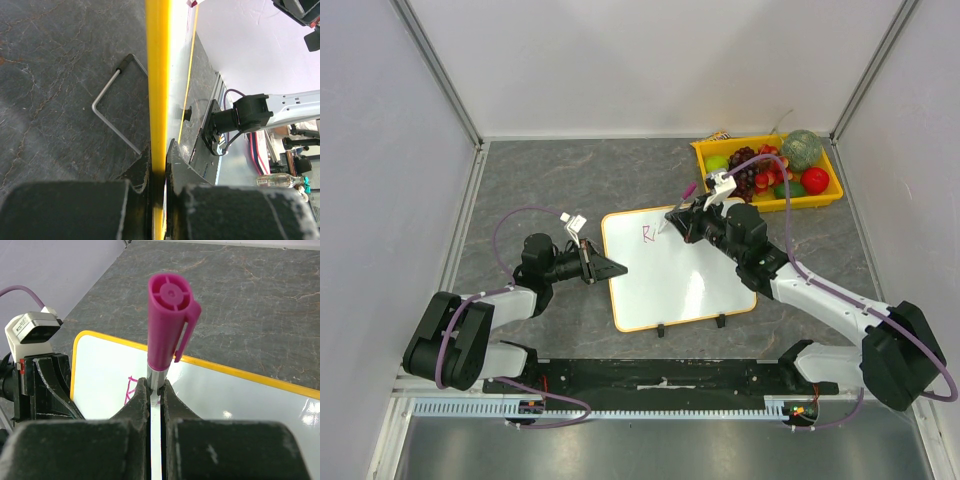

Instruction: Write a sentence on the whiteboard

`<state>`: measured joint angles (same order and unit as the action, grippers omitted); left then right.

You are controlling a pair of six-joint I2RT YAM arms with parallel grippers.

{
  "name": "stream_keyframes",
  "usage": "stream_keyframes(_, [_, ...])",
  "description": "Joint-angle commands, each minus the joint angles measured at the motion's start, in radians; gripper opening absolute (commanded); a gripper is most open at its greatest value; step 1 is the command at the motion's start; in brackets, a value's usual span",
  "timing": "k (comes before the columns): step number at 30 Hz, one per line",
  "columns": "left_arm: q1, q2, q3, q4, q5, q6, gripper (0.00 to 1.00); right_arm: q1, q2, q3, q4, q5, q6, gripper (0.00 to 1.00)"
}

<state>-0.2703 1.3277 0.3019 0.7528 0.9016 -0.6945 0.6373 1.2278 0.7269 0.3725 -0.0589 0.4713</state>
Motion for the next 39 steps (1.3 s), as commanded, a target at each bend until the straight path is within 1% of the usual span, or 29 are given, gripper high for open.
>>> stream_keyframes(1, [0.002, 0.030, -0.012, -0.130, -0.173, 0.178, 0.02, -0.002, -0.017, -0.023, -0.006, 0.004, -0.020, 0.00])
stream_keyframes(8, [0.002, 0.028, -0.012, -0.130, -0.173, 0.178, 0.02, -0.002, -0.040, -0.035, -0.034, 0.033, -0.031, 0.00])
stream_keyframes(20, [0.002, 0.030, -0.012, -0.129, -0.173, 0.178, 0.02, -0.002, -0.050, -0.043, -0.050, 0.007, -0.033, 0.00])
stream_keyframes(29, [0.002, 0.030, -0.012, -0.130, -0.173, 0.179, 0.02, -0.002, -0.016, -0.035, 0.000, -0.027, 0.001, 0.00])
stream_keyframes(39, [0.002, 0.030, -0.010, -0.130, -0.173, 0.179, 0.02, -0.002, -0.001, -0.014, 0.040, -0.024, 0.032, 0.00])
